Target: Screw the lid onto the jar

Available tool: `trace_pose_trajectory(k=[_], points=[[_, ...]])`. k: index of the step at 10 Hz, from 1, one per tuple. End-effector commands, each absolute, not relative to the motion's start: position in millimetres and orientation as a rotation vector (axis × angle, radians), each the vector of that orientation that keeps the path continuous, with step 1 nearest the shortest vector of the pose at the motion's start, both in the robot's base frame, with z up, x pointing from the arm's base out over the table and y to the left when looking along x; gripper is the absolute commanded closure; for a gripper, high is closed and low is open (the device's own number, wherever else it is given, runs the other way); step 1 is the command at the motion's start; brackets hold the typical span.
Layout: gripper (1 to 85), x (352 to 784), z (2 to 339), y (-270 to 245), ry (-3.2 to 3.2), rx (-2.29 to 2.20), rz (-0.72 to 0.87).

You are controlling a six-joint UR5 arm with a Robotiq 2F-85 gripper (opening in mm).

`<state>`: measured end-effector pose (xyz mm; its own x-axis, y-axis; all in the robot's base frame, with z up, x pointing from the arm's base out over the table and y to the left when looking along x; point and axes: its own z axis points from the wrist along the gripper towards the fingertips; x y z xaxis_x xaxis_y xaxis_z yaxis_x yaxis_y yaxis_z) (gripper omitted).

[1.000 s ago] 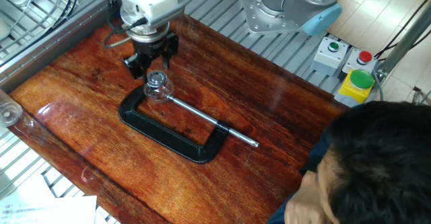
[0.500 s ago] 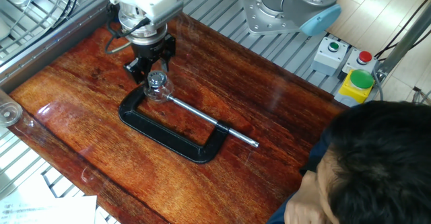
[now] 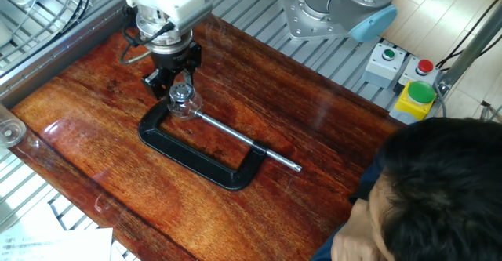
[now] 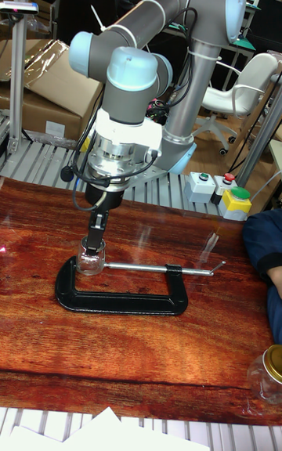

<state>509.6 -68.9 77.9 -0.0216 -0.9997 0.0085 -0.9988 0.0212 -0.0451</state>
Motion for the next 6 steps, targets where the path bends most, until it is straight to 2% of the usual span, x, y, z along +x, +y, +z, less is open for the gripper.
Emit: trace_pose_trajectory(k=[1, 6], points=[[22.7, 510.9, 77.7, -65.2, 2.221, -2.162, -0.04], [22.3, 506.7, 71.9, -61.6, 2.219, -2.152, -0.013]])
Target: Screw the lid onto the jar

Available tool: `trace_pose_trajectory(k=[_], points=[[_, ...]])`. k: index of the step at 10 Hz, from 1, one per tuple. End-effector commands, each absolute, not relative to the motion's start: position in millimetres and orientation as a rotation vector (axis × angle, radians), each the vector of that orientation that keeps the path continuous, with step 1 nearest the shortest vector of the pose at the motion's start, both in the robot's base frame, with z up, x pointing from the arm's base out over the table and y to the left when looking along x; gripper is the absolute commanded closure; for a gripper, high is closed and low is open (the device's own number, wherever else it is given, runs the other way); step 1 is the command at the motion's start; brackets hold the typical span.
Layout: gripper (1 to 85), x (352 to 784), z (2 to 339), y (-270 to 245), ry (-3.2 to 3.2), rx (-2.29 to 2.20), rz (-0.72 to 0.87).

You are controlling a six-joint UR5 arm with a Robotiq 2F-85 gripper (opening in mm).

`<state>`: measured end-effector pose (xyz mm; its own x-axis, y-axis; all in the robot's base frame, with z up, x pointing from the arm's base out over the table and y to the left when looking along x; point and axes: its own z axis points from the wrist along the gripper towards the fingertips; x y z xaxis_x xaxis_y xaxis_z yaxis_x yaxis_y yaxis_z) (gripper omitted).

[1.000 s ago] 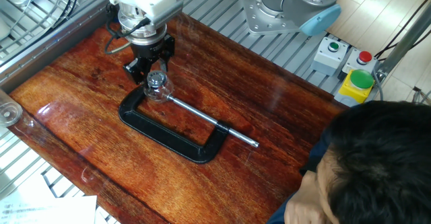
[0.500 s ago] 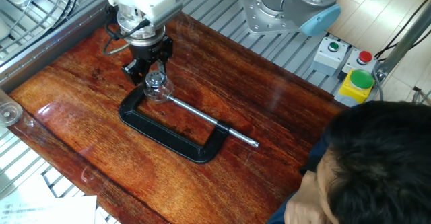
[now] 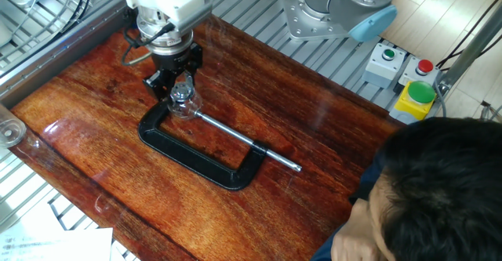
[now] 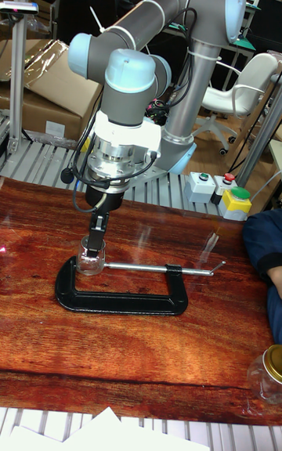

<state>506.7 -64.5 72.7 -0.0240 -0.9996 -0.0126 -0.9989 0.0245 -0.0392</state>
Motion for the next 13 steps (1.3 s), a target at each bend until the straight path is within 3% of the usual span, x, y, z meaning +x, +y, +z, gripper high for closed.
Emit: trace_pose_trajectory(k=[1, 13], points=[[22.3, 507, 72, -62, 2.219, -2.152, -0.016], [19.3, 508, 81, -62, 2.22, -2.173, -0.01]])
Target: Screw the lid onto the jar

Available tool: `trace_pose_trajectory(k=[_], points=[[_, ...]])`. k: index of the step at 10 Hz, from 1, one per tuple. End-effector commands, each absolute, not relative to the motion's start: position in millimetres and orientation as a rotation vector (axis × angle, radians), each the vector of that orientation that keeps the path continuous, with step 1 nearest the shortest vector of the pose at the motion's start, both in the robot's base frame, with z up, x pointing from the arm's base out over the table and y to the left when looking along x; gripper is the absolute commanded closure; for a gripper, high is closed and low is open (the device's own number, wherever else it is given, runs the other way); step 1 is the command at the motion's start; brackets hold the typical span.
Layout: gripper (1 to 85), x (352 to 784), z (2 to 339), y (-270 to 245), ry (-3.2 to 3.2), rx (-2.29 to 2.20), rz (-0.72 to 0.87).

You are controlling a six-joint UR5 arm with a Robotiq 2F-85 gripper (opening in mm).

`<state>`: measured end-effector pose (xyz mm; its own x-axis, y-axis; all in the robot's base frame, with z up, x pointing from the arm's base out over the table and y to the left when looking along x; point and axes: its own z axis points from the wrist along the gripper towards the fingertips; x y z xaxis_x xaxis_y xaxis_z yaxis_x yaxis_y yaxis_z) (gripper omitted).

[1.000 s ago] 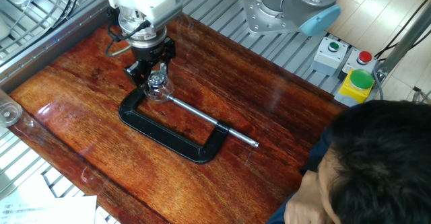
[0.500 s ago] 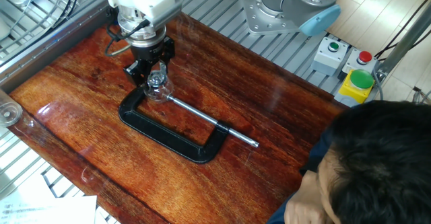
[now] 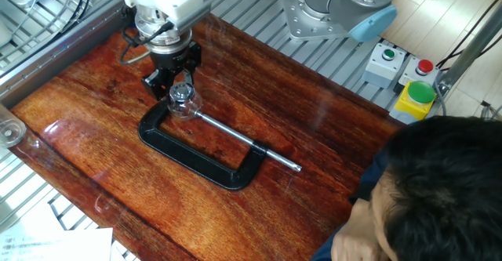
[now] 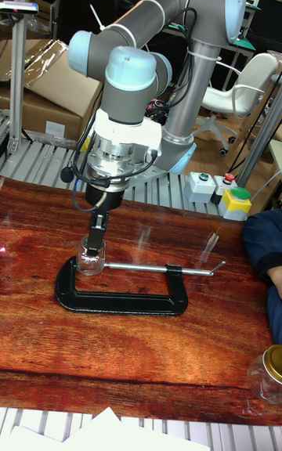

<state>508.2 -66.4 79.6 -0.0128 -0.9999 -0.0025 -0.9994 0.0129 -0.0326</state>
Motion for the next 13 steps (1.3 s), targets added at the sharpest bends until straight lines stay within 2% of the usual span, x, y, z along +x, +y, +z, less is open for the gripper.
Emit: trace_pose_trajectory(k=[1, 13], points=[[19.0, 507, 80, -62, 2.22, -2.174, -0.009], [18.7, 499, 66, -63, 2.23, -2.157, 0.007]])
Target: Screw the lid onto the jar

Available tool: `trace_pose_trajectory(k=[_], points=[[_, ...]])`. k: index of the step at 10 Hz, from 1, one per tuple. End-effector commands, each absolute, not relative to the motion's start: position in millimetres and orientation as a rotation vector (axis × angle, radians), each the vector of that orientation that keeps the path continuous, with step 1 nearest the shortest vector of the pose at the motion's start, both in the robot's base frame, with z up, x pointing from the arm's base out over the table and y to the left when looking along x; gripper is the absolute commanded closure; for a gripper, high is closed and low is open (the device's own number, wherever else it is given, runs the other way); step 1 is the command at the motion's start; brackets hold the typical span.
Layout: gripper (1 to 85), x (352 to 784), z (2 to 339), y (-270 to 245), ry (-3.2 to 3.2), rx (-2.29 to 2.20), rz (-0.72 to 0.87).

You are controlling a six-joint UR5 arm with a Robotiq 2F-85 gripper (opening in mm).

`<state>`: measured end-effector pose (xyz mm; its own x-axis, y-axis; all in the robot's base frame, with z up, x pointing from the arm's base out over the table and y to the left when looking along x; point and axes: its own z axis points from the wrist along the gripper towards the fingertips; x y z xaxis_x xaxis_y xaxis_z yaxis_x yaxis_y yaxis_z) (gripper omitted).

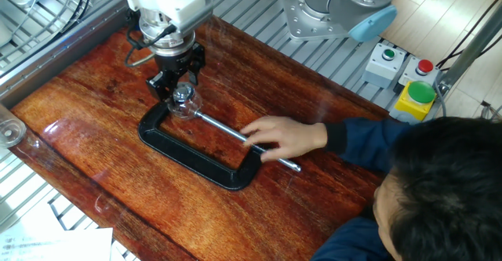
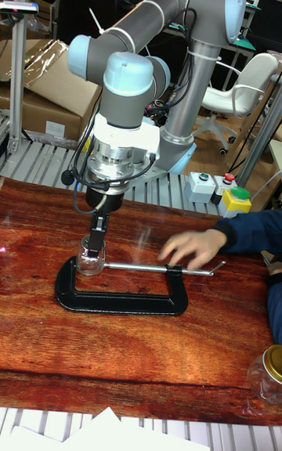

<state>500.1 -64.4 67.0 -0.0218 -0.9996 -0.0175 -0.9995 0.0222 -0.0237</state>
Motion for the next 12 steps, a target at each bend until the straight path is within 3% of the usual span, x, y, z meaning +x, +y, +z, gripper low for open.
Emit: trace_pose_trajectory(k=[1, 12], points=[[18.7, 499.1, 65.5, -63.6, 2.23, -2.157, 0.007], [22.7, 494.5, 62.3, -65.1, 2.246, -2.139, 0.03]])
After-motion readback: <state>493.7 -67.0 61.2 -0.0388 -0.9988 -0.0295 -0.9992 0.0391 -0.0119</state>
